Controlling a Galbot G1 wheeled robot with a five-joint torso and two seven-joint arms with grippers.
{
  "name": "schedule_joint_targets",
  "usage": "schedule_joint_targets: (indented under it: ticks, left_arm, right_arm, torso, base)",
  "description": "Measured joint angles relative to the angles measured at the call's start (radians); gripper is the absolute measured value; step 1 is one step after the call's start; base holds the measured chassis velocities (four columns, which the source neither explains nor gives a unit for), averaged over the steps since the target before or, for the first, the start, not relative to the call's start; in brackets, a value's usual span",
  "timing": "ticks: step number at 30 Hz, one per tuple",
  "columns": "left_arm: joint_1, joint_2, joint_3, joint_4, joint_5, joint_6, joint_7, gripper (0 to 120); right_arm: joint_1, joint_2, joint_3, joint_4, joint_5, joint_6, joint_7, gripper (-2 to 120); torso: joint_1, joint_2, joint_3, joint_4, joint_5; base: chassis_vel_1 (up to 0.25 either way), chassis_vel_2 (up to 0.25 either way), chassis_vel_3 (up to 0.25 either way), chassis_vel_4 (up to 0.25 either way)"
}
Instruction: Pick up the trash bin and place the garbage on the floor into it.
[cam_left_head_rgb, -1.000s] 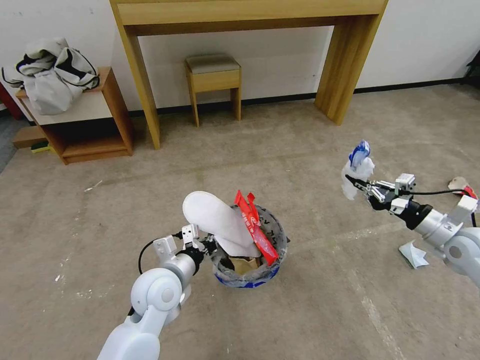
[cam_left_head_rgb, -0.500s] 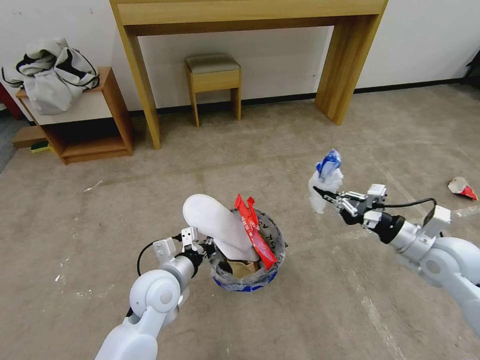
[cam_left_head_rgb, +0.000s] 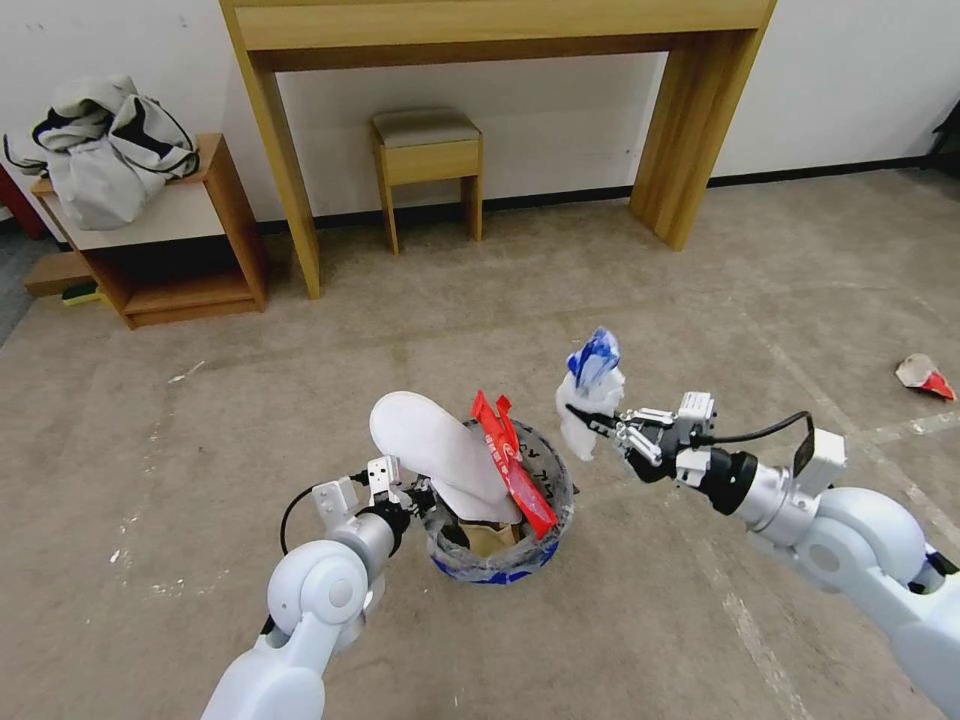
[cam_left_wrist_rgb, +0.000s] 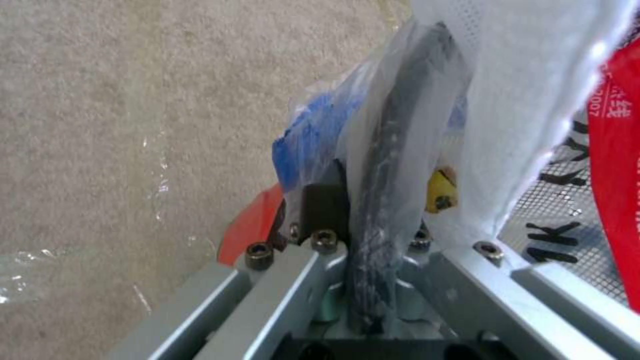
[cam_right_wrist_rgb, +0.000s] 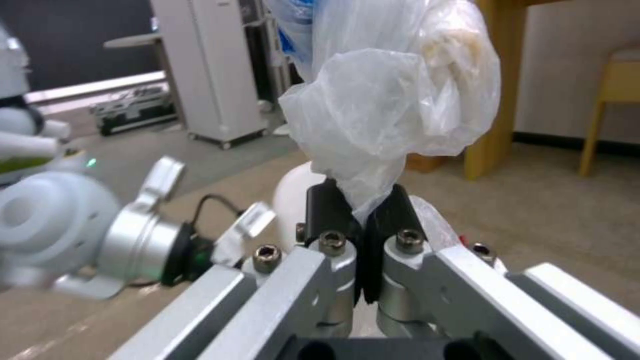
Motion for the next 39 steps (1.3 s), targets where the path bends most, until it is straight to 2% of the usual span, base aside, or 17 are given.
schedule_joint_targets:
  ticks: [8,13,21,32,39]
  left_arm:
    - [-0.003,-0.010,-0.001,0.002,0.001,0.000,-0.001,1]
    - [0.007,-0.002,-0.009,-0.010,-0.003,0.000,-0.001,1]
    - [0.016,-0.007,-0.009,-0.023,-0.013,0.002,-0.001,1]
    - [0.025,-0.012,-0.006,-0.040,-0.031,0.007,-0.004,1]
    - [0.037,-0.018,-0.002,-0.053,-0.039,0.012,-0.009,1]
  right_arm:
    - [-0.045,-0.015,-0.013,0.028,-0.034,-0.005,-0.032,0]
    - [-0.101,-0.019,-0.004,0.033,-0.072,-0.003,-0.047,0]
    - [-0.150,-0.005,0.002,0.028,-0.119,0.004,-0.050,0]
    - [-0.155,0.013,-0.043,0.013,-0.166,0.016,-0.048,0]
    - [-0.111,0.027,-0.099,-0.019,-0.188,0.017,-0.041,0]
  torso:
    - [0.000,0.000,0.000,0.0000,0.0000]
    - [0.000,0.000,0.000,0.0000,0.0000]
    - [0.000,0.000,0.000,0.0000,0.0000]
    - [0.000,0.000,0.000,-0.0001,0.0000]
    - [0.000,0.000,0.000,0.0000,0.0000]
  base:
    - [0.000,0.000,0.000,0.000]
    - [0.000,0.000,0.000,0.000]
    - [0.000,0.000,0.000,0.000]
    - [0.000,0.000,0.000,0.000]
    - [0.000,0.000,0.000,0.000]
